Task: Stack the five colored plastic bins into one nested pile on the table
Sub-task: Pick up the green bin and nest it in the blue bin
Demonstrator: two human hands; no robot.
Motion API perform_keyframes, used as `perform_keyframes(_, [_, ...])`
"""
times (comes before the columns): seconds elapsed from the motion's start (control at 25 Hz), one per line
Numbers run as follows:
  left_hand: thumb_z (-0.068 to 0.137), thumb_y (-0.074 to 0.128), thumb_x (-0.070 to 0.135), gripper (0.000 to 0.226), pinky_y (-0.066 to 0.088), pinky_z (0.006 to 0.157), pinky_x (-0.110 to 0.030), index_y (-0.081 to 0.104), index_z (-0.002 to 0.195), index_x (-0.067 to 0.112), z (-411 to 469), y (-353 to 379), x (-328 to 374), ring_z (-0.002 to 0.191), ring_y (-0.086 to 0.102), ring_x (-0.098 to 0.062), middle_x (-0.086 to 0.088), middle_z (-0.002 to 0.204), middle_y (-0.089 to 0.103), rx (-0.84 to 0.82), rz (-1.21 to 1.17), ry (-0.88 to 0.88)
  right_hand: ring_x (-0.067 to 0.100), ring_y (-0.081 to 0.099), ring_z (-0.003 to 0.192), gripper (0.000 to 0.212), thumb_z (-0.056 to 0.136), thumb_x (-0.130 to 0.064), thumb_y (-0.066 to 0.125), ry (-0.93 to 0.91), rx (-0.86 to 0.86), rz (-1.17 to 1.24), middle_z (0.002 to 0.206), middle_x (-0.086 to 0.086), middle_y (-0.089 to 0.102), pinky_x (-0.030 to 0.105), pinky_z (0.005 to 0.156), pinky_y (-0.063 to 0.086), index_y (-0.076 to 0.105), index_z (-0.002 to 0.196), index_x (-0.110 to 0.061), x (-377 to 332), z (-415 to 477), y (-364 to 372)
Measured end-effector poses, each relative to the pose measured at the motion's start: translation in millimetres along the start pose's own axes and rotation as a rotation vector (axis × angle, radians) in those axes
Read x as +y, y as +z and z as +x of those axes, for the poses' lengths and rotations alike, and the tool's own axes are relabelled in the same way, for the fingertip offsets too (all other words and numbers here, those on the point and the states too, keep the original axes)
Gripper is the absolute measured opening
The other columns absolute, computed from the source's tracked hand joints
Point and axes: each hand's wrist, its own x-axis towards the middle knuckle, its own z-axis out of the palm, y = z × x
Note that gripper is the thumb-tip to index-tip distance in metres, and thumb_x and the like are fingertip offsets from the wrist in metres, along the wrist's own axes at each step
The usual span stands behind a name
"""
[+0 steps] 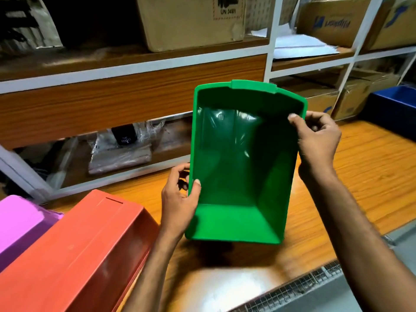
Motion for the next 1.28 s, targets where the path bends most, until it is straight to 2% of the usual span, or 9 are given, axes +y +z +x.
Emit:
perform_keyframes(0.12, [0.085,0.07,-0.001,0.045,0.048,0.066,-0.022,0.064,0.113,0.034,9.7,10.0,11.1,0.074,0.059,-0.007,0.013,0.089,0.064,0.048,0.004,0.023,0.009,0.072,0.094,0.05,0.083,-0.001,0.075,0.169,-0.264,-0.034,0.111,0.001,0.075,0.024,0.074,0.056,0.063,0.127,-0.023,17.2,-2.4,-17.6])
perform_keyframes(0.32, [0.086,0.072,0.002,0.037,0.047,0.065,-0.018,0.067,0.114,0.024,20.2,16.9,18.6,0.074,0.057,-0.005,0.009,0.085,0.061,0.058,-0.065,0.009,0.017,0.069,0.105,0.063,0.087,0.01,0.063,0.438,-0.462,-0.129,0.125,0.006,0.07,0.035,0.079,0.051,0.055,0.132,-0.033,54.7,-48.9,-50.9])
perform_keyframes(0.44, [0.094,0.07,0.01,0.022,0.046,0.064,-0.017,0.068,0.114,0.02,29.3,12.5,8.2,0.071,0.058,-0.005,-0.001,0.084,0.066,0.079,-0.108,-0.055,0.02,0.065,0.106,0.068,0.086,0.016,0.062,0.372,-0.516,-0.12,0.128,0.014,0.065,0.036,0.08,0.057,0.053,0.136,-0.03,45.5,-52.7,-59.3])
perform_keyframes(0.6, [0.102,0.06,0.013,0.017,0.052,0.075,-0.019,0.066,0.113,0.025,25.9,9.9,-19.6,0.085,0.066,0.002,0.002,0.099,0.071,-0.033,-0.157,-0.224,0.017,0.053,0.088,0.071,0.078,0.014,0.074,0.233,-0.62,-0.114,0.105,0.007,0.057,0.036,0.081,0.053,0.061,0.133,-0.029,8.0,-44.4,-58.1])
perform_keyframes(0.8, [0.105,0.053,0.011,0.022,0.056,0.058,-0.019,0.059,0.123,0.021,1.9,31.1,-33.3,0.079,0.071,0.001,-0.001,0.106,0.069,-0.2,-0.235,-0.563,0.003,0.046,0.072,0.074,0.073,0.013,0.077,0.058,-0.64,-0.302,0.098,-0.005,0.053,0.017,0.073,0.047,0.062,0.134,-0.025,-20.9,-64.6,-36.2])
perform_keyframes(0.88, [0.105,0.051,0.006,0.024,0.055,0.057,-0.018,0.056,0.126,0.019,-5.3,42.0,-38.2,0.079,0.07,0.003,-0.004,0.108,0.069,-0.196,-0.275,-0.645,0.001,0.051,0.073,0.074,0.072,0.002,0.076,-0.065,-0.639,-0.45,0.101,-0.013,0.055,0.022,0.076,0.05,0.062,0.133,-0.035,-21.3,-76.4,-30.7])
perform_keyframes(1.0, [0.105,0.05,0.003,0.025,0.055,0.062,-0.024,0.056,0.122,0.02,-9.7,53.2,-43.8,0.102,0.065,-0.018,-0.009,0.114,0.068,-0.184,-0.341,-0.719,0.003,0.056,0.084,0.073,0.071,-0.014,0.07,-0.21,-0.66,-0.642,0.102,-0.02,0.053,0.034,0.084,0.055,0.055,0.136,-0.046,-21.2,-92.2,-28.2])
perform_keyframes(1.16, [0.105,0.052,0.009,0.023,0.049,0.066,-0.024,0.058,0.123,0.023,-11.4,51.3,-38.1,0.09,0.068,-0.011,0.001,0.104,0.074,-0.178,-0.36,-0.723,0.002,0.054,0.078,0.073,0.072,-0.009,0.07,-0.194,-0.641,-0.59,0.101,-0.018,0.053,0.026,0.079,0.053,0.059,0.136,-0.041,-22.5,-82.9,-31.0])
perform_keyframes(1.28, [0.105,0.053,0.011,0.024,0.05,0.067,-0.025,0.059,0.127,0.019,-2.2,45.9,-27.4,0.085,0.068,-0.007,0.001,0.104,0.074,-0.189,-0.391,-0.692,0.001,0.046,0.069,0.072,0.074,0.008,0.072,0.022,-0.556,-0.411,0.098,-0.009,0.054,0.014,0.07,0.046,0.064,0.136,-0.028,-23.6,-50.4,-39.4])
